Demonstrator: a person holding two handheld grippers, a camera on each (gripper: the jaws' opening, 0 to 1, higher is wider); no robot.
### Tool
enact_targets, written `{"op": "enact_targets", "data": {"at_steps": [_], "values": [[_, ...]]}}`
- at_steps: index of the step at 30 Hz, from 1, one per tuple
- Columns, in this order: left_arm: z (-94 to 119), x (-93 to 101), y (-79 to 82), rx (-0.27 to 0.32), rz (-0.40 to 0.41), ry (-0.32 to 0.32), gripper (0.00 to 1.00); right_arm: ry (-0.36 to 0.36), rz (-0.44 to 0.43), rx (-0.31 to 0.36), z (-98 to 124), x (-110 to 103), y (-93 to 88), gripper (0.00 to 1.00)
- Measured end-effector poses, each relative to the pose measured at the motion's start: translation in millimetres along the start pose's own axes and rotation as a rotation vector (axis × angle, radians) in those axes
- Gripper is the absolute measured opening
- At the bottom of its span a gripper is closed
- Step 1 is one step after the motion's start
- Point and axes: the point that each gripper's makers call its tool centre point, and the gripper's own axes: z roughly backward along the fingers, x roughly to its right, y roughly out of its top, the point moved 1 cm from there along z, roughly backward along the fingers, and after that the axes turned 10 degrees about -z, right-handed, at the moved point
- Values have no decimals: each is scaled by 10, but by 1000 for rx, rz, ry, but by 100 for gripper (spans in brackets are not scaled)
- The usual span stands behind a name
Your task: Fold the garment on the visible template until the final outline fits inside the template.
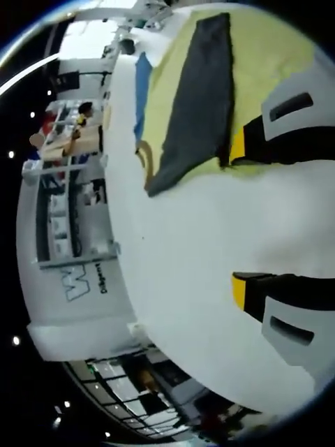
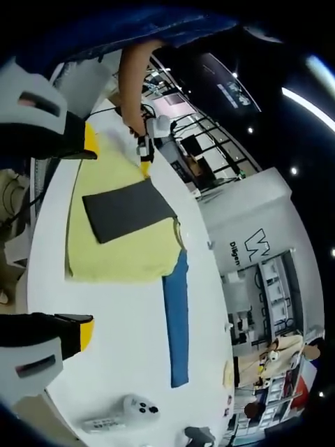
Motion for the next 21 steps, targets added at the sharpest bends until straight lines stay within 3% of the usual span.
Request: {"op": "enact_targets", "data": {"at_steps": [1,6,16,21], "values": [[-49,10,95,18,7,-3,59,1,3,1,5,-5,8,91],[-192,129,179,17,-23,-24,58,-5,4,12,32,9,51,92],[-234,93,11,-50,-40,-20,60,-12,5,12,61,40,59,92],[-185,108,58,-43,-91,-21,59,-6,5,16,51,34,64,92]]}}
